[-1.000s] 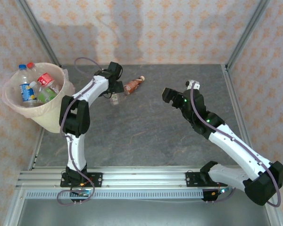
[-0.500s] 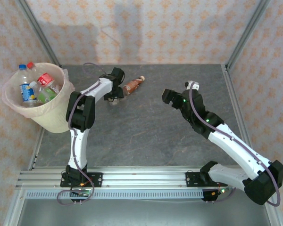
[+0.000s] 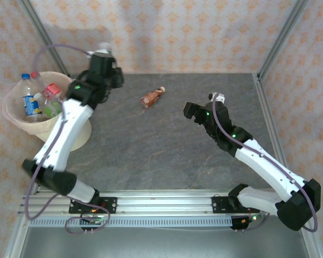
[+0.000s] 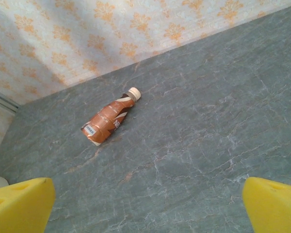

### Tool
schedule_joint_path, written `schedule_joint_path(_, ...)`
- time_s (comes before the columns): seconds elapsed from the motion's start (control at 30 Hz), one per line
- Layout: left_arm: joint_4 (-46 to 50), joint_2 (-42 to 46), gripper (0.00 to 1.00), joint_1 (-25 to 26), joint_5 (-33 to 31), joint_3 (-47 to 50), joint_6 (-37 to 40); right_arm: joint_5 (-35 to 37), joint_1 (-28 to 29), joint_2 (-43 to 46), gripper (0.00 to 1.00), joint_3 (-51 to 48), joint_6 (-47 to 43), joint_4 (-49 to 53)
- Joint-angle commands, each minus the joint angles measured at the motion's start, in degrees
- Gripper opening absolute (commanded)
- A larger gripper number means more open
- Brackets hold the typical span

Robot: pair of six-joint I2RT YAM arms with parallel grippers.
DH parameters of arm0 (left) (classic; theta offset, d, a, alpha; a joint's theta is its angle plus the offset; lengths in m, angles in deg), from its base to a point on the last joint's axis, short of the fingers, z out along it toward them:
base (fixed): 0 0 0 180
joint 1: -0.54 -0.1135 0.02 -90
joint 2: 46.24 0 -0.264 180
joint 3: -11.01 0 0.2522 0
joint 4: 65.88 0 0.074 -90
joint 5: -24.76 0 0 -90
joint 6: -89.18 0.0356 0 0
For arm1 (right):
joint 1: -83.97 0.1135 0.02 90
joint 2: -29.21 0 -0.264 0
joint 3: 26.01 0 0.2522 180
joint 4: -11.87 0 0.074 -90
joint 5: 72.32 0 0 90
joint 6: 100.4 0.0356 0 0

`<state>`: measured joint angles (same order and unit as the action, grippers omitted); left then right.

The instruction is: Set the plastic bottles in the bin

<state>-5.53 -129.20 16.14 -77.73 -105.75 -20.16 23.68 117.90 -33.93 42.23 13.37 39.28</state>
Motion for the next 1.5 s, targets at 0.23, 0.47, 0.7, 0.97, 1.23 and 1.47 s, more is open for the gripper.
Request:
schedule_joint_path(0.23,8.96,7.8,0.57,-23.6,4.22,5.32,0.38,-3.67,-0.25,-1.54,0.99,0.37,2.91,-3.29)
schedule_joint_path(0.47,10.55,3.15,0.64,-26.73,3.23,4.47,-0.61,-4.55,-0.27,-1.21,0.99,-0.12,3.96,-3.02)
schedule_joint_path(0.7,13.63,1.91,1.0,-26.76,0.63,-0.2,-2.46,-3.64,-0.26,0.15,0.99,-0.42,3.18,-2.32)
schedule_joint_path(0.97,9.76,0.78,1.0,-26.99,10.09,-2.22,-0.51,-3.27,-0.26,0.18,0.99,-1.14,2.93,-2.79)
schedule_joint_path(1.23,9.29,-5.94,1.0,-28.29,17.55,0.42,-3.22,-3.41,-0.27,0.18,0.99,-1.56,2.81,-2.97)
schedule_joint_path(1.47,10.64,-4.96,1.0,-28.82,18.11,3.13,-4.5,-3.36,-0.27,0.12,0.99,-1.22,2.26,-2.93)
